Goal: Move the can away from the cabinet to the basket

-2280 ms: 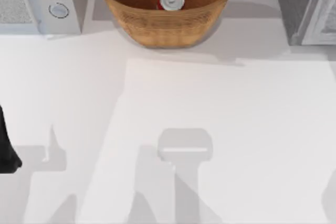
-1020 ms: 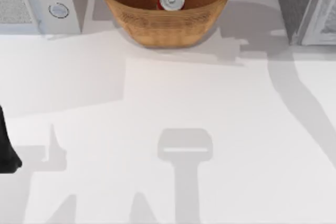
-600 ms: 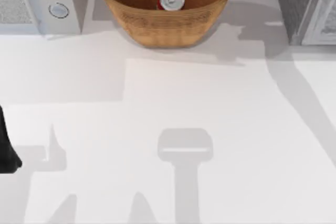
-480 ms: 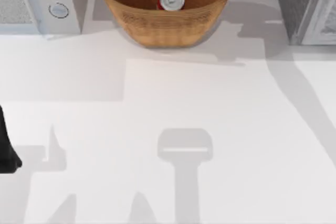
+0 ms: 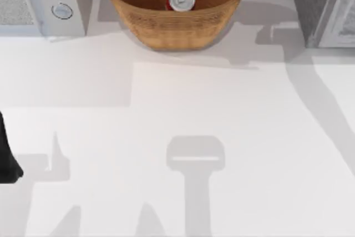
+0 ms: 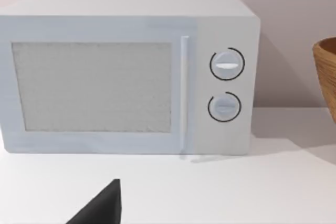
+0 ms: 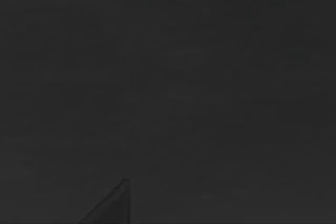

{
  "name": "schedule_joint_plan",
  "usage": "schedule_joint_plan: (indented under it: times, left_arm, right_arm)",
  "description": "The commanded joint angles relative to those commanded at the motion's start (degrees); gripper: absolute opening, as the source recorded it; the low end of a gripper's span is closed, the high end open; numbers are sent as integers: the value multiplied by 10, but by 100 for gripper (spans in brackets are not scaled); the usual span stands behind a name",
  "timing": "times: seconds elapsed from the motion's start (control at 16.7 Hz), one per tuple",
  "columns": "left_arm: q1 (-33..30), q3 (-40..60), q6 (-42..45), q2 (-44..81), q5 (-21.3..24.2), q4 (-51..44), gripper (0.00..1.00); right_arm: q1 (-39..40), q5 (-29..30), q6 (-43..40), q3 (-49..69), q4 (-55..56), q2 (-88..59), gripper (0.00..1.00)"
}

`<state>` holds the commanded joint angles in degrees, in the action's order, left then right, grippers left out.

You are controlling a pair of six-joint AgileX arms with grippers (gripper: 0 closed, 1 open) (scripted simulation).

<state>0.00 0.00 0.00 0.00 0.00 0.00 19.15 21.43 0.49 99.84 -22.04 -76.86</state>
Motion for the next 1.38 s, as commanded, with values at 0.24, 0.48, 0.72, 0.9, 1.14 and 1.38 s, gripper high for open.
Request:
schedule_joint_plan:
  times: [0.24,0.48,0.72,0.9,1.14,1.38]
  left_arm:
    - [0,0,0,0,0,0,100]
    - [0,0,0,0,0,0,100]
    - [0,0,0,0,0,0,100]
    - [0,0,0,0,0,0,100]
    - [0,0,0,0,0,0,100]
    - [0,0,0,0,0,0,100]
  right_arm:
    - [-20,-22,0,-104,23,80,100]
    - [-48,-54,-1,-252,56,194,100]
    - [-83,-93,-2,-433,96,333,100]
    - [-111,-124,-3,-580,128,446,100]
    - [-147,-164,-4,-765,169,589,100]
    - [-176,-196,-4,-920,202,706,100]
